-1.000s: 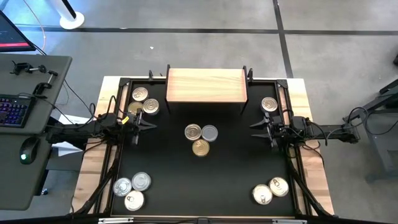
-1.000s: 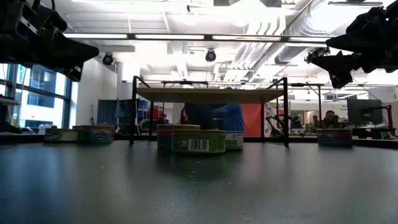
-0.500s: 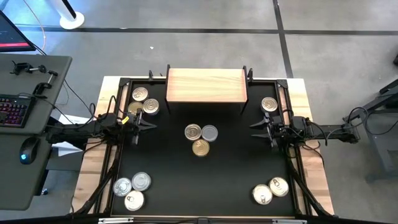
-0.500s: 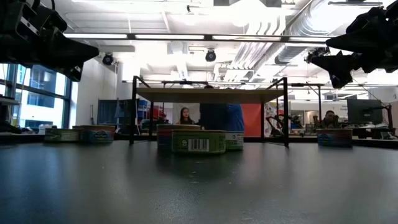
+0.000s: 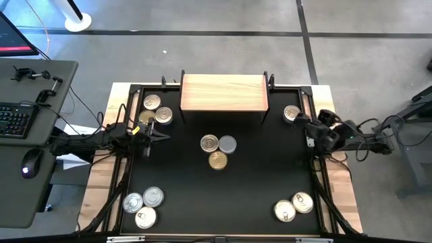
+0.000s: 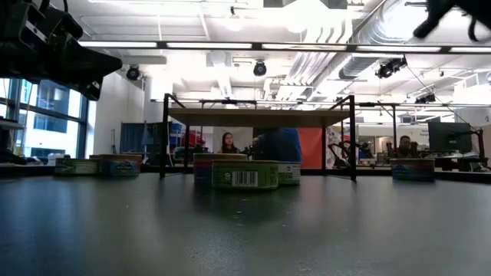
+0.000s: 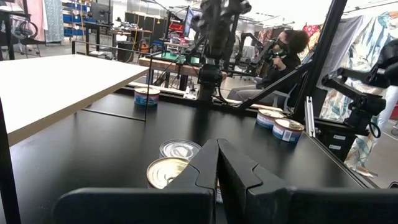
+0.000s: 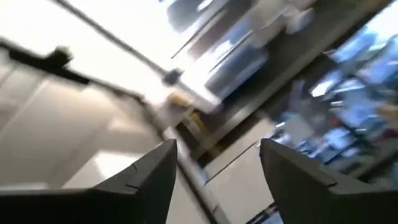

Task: Stack canned seafood by type on shelf
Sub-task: Put the blue and pink tuna can on the shelf

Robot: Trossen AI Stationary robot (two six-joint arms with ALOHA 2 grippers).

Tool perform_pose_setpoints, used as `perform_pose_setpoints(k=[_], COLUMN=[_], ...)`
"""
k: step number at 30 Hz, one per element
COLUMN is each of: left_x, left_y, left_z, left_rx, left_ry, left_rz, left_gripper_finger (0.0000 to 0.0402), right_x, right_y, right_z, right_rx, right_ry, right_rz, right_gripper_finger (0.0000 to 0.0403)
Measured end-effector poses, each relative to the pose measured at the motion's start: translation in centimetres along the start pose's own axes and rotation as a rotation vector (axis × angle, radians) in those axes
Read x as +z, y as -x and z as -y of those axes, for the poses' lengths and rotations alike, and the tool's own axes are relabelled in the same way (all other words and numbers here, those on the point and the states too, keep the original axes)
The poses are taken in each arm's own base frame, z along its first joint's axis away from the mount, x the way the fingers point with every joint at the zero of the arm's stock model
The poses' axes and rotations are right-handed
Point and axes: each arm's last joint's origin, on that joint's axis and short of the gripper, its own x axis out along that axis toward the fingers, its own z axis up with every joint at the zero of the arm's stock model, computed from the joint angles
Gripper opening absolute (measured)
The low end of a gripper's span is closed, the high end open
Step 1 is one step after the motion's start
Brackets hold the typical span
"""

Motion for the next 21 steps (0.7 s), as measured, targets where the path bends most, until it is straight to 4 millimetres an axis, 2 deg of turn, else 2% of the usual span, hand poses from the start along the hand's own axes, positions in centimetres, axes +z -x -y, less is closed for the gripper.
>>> perform_pose_setpoints(k=[2, 5, 7, 12, 17, 21], left_x=[0.0, 0.0, 0.0, 0.0, 0.0, 0.0], left_y=[0.0, 0.0, 0.0, 0.0, 0.0, 0.0], left_z=[0.0, 0.0, 0.0, 0.0, 0.0, 0.0], left_rx=[0.0, 0.0, 0.0, 0.0, 0.0, 0.0], left_ry=[0.0, 0.0, 0.0, 0.0, 0.0, 0.0], left_rz=[0.0, 0.0, 0.001, 0.0, 0.001, 0.001], left_gripper_finger=[0.0, 0.0, 0.0, 0.0, 0.0, 0.0], right_x=[0.1, -1.1, -1.7, -3.3, -4.9, -6.5], right_y=[-1.4, -3.5, -4.9, -8.7, -11.4, -13.3], right_z=[-0.2, 0.9, 1.5, 3.3, 4.6, 5.6], right_rx=[-0.068, -0.281, -0.374, -0.552, -0.595, -0.629], right_ry=[0.02, 0.036, 0.037, -0.084, -0.12, -0.302], right_rz=[-0.12, -0.363, -0.434, -0.381, -0.461, -0.52], right_gripper_finger=[0.022, 0.022, 0.022, 0.022, 0.022, 0.022])
